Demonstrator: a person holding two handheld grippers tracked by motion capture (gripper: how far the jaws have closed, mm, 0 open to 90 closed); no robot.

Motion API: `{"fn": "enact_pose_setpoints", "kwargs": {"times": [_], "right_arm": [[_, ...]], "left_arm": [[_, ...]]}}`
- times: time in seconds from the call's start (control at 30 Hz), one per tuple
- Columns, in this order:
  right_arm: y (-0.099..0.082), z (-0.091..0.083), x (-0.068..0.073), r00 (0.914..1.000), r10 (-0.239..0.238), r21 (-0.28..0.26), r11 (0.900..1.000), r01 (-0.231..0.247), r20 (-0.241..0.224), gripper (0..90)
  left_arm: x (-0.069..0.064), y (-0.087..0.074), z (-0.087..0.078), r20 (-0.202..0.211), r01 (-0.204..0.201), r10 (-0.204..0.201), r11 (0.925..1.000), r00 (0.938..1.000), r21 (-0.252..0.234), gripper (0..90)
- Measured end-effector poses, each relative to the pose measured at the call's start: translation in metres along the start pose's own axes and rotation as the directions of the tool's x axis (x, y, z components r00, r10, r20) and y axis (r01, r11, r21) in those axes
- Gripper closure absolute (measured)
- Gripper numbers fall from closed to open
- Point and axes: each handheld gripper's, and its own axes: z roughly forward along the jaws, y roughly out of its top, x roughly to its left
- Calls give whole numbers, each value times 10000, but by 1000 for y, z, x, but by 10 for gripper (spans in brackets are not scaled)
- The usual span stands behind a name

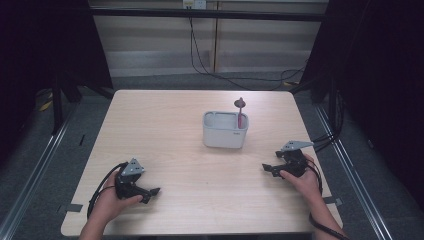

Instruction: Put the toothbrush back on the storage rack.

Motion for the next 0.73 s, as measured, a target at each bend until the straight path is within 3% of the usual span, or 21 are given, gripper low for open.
{"fn": "enact_pose_setpoints", "kwargs": {"times": [0.3,0.73], "right_arm": [[-2,1,4,9987,-485,43,9988,485,140,168],[-3,0,5,9986,-157,88,9998,153,502,153]], "left_arm": [[0,0,0,3,-6,6,10000,10000,4,0],[0,0,0,-11,4,-4,10000,10000,13,0]]}}
